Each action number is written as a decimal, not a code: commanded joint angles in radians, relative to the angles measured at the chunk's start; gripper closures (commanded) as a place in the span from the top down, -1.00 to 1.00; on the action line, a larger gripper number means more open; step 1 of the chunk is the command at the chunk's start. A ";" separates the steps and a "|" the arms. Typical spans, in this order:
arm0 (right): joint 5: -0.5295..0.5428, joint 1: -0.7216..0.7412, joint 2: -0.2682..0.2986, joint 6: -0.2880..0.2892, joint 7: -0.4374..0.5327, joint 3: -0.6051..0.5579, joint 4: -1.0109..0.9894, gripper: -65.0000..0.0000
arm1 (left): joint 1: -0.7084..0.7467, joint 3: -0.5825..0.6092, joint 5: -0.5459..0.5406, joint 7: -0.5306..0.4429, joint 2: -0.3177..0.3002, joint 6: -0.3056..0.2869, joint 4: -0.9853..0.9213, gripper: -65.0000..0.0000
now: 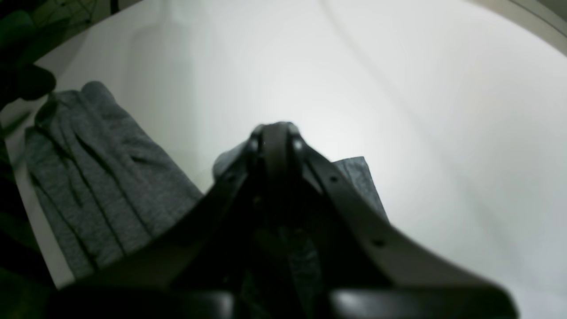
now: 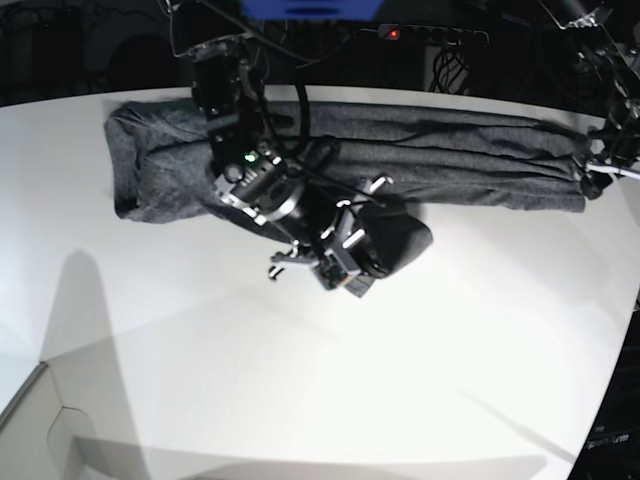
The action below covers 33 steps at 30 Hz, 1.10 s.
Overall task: Layout the t-shirt on the table in an organized manner, then fold the t-shirt properly
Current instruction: 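Grasp the hanging sleeve with the right gripper and fold it onto the shirt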
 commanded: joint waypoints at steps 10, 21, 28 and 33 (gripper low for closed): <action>0.016 -0.053 -0.010 -0.002 0.032 -0.095 0.096 -1.00 | -0.007 -0.007 -0.017 0.027 -0.014 -0.007 0.157 0.52; 0.017 -0.102 -0.010 -0.169 0.078 -0.287 0.021 -1.00 | -0.007 -0.007 -0.016 0.027 -0.020 -0.007 0.210 0.52; 0.017 -0.143 -0.010 -0.184 0.080 -0.348 0.019 -1.00 | -0.006 -0.022 -0.016 0.027 -0.020 -0.007 0.210 0.52; 0.017 -0.148 -0.010 -0.184 0.080 -0.394 0.005 -1.00 | -0.006 -0.085 -0.017 0.027 -0.020 -0.007 0.210 0.52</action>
